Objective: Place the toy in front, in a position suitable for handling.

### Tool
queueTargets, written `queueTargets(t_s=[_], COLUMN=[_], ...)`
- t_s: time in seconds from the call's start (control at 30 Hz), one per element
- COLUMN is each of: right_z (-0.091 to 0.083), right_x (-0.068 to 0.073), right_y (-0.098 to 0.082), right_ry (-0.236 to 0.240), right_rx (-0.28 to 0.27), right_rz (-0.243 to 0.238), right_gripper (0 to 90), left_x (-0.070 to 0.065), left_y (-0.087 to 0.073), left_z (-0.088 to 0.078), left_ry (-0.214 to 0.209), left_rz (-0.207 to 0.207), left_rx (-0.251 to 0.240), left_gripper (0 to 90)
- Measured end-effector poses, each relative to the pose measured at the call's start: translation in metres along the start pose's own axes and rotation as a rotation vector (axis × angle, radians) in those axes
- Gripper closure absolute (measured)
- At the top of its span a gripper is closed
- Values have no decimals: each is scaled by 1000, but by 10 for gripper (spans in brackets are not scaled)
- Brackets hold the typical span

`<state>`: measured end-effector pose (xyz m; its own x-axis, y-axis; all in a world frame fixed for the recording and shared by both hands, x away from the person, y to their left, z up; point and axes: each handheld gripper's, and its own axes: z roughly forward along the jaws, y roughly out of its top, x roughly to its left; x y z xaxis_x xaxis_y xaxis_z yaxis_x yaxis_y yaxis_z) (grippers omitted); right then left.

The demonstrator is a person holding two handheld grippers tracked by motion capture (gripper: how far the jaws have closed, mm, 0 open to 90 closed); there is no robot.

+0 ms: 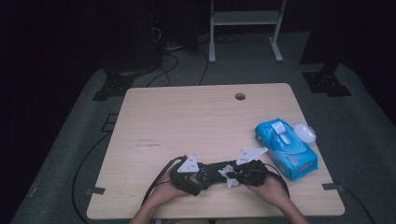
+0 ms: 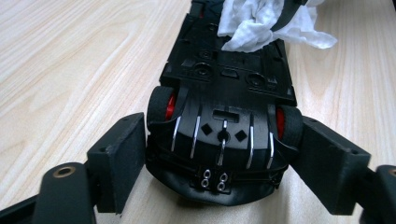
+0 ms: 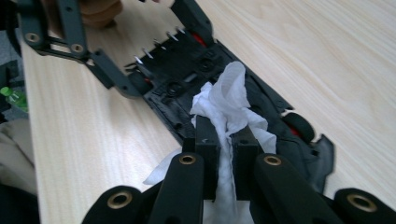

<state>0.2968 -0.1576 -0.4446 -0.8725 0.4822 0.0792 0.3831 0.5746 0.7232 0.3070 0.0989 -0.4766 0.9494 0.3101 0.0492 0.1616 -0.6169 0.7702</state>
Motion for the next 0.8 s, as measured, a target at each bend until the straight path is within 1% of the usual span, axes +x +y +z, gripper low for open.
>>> queueTargets(t_s=[0.07,0.2,0.27,0.37,0.53,0.63,0.73,0.77,0.8], right_z=[3,15,20,23,14,4,-5,-7,-9], right_x=[3,10,11,7,-8,-18,-28,-30,-31], right_y=[4,17,24,27,20,10,-2,-4,-7], right_ry=[12,28,19,5,-47,-74,-97,-101,-105], right_rx=[-1,-6,-7,-13,-17,-15,-18,-17,-16], right_rz=[-12,-41,-47,-36,1,32,70,73,87], right_gripper=[848,847,847,847,847,847,847,847,847], left_x=[-1,-1,-2,-1,-1,-2,-1,-1,-1], left_y=[0,0,-1,-1,-1,-1,-1,-1,-1], left_z=[1,1,1,1,0,0,0,0,0], left_ry=[-7,-10,-12,-10,-9,-11,-12,-13,-13], left_rz=[1,11,17,22,25,18,20,20,20], left_rx=[8,12,15,16,14,6,1,-1,-3], left_gripper=[230,235,237,238,239,238,239,238,238])
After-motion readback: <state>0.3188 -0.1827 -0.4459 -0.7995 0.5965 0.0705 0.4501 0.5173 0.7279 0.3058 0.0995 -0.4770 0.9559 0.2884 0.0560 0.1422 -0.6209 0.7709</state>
